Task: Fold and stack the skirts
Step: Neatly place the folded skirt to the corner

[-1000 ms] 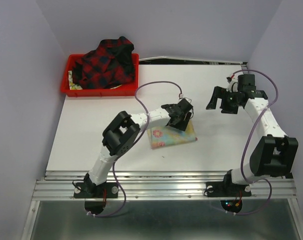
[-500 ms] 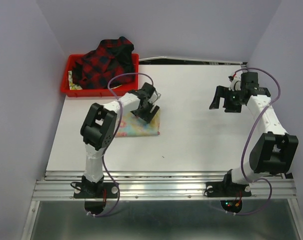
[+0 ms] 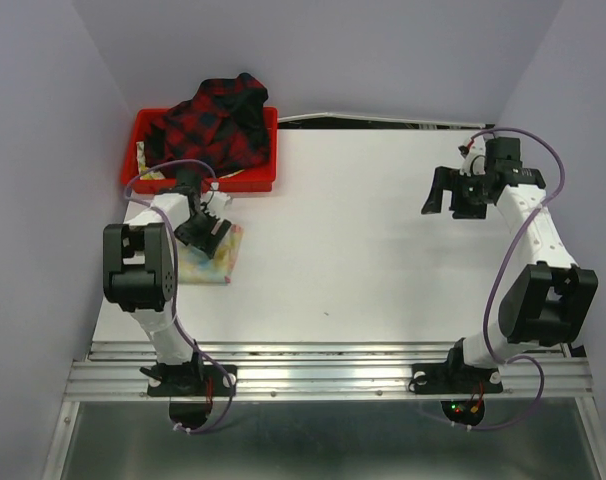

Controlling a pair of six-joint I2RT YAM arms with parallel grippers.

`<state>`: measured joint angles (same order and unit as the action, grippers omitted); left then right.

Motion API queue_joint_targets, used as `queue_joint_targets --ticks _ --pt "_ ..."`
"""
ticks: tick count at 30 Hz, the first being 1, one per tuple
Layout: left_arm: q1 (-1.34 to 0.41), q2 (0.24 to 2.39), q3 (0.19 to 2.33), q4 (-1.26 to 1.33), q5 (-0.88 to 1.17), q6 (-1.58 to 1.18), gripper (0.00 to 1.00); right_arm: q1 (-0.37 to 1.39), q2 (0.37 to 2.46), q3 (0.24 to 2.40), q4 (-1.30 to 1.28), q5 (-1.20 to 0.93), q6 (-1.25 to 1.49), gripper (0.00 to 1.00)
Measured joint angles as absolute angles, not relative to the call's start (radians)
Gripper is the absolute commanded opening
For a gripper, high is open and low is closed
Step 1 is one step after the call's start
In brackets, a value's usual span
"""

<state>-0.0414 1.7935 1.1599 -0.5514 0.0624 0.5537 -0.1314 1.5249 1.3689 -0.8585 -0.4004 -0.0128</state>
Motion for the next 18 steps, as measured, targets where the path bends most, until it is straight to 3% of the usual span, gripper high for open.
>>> queue_joint_targets --ticks 8,18 --pt "0.136 1.855 1.245 -0.533 0.068 0.646 0.88 -0.131 1.547 1.401 -0.876 -0.404 -0.011 1.0" --pt "0.165 1.901 1.315 -0.513 0.06 0.696 0.88 -0.131 1.546 1.414 -0.884 -0.403 -0.016 1.0"
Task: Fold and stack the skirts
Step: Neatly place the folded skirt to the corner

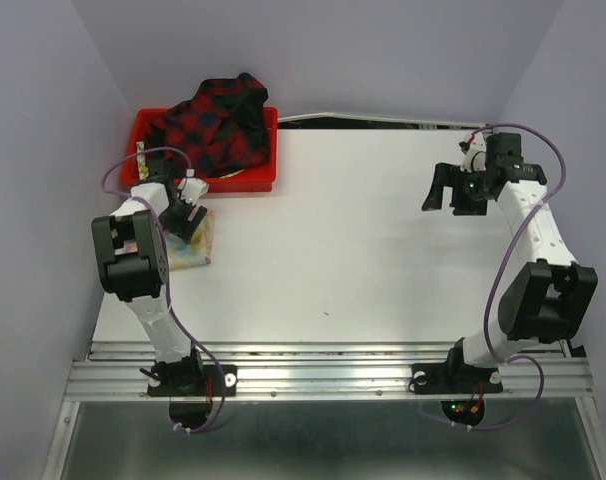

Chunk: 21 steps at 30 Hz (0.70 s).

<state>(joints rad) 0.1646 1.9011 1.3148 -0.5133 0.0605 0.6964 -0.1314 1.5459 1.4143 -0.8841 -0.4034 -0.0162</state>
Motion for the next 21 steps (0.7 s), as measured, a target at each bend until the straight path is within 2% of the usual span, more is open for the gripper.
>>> queue_joint_targets --ticks 6,7,12,17,21 --pt "0.139 1.821 1.324 -0.558 0.03 0.761 0.93 -0.131 1.546 1.416 -0.888 -0.405 -0.023 1.0" --pt "0.13 1.783 1.34 -0.584 0.026 0.77 0.98 -0.131 1.546 1.419 -0.89 -0.408 -0.024 1.0" --pt "0.055 1.593 1.474 -0.634 0.006 0.772 0.98 -0.131 1.541 1.434 -0.888 -0.426 -0.032 1.0" --pt "-0.189 1.426 1.562 -0.585 -0.077 0.668 0.99 -0.131 1.505 1.433 -0.882 -0.45 -0.046 1.0" --pt "-0.346 1.403 1.584 -0.54 -0.019 0.53 0.99 -0.131 1.419 1.36 -0.831 -0.484 -0.06 1.0"
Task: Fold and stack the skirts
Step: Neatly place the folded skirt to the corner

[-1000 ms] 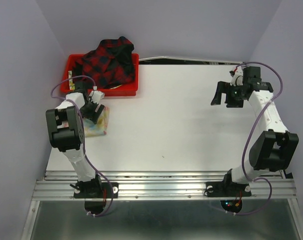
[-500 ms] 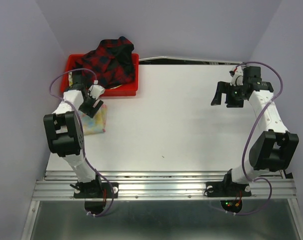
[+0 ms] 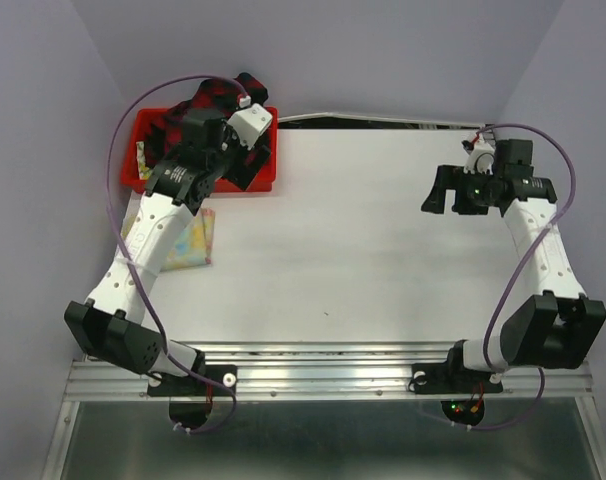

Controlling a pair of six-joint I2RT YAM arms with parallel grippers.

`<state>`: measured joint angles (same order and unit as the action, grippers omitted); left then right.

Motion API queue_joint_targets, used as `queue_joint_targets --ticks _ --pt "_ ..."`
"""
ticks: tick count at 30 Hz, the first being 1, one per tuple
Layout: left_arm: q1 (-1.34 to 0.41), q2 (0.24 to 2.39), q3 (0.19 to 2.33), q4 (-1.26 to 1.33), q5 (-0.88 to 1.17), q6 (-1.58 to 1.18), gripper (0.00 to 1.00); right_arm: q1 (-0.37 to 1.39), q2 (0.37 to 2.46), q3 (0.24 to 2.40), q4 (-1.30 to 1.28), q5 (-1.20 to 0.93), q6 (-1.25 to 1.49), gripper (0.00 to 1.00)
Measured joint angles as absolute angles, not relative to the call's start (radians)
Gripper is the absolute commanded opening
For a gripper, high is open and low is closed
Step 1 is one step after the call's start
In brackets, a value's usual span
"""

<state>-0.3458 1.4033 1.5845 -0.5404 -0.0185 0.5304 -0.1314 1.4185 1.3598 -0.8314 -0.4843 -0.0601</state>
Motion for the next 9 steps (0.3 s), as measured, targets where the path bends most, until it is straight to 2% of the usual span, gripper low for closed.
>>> queue_joint_targets --ticks 3,9 --pt "-0.375 1.418 1.546 -0.499 0.009 0.441 0.98 -0.131 1.316 1.242 -0.775 -0.503 -0.065 1.0" --pt "-0.448 1.411 1.322 -0.384 0.019 0.351 0.98 -0.131 1.193 1.024 -0.728 -0.507 -0.083 1.0"
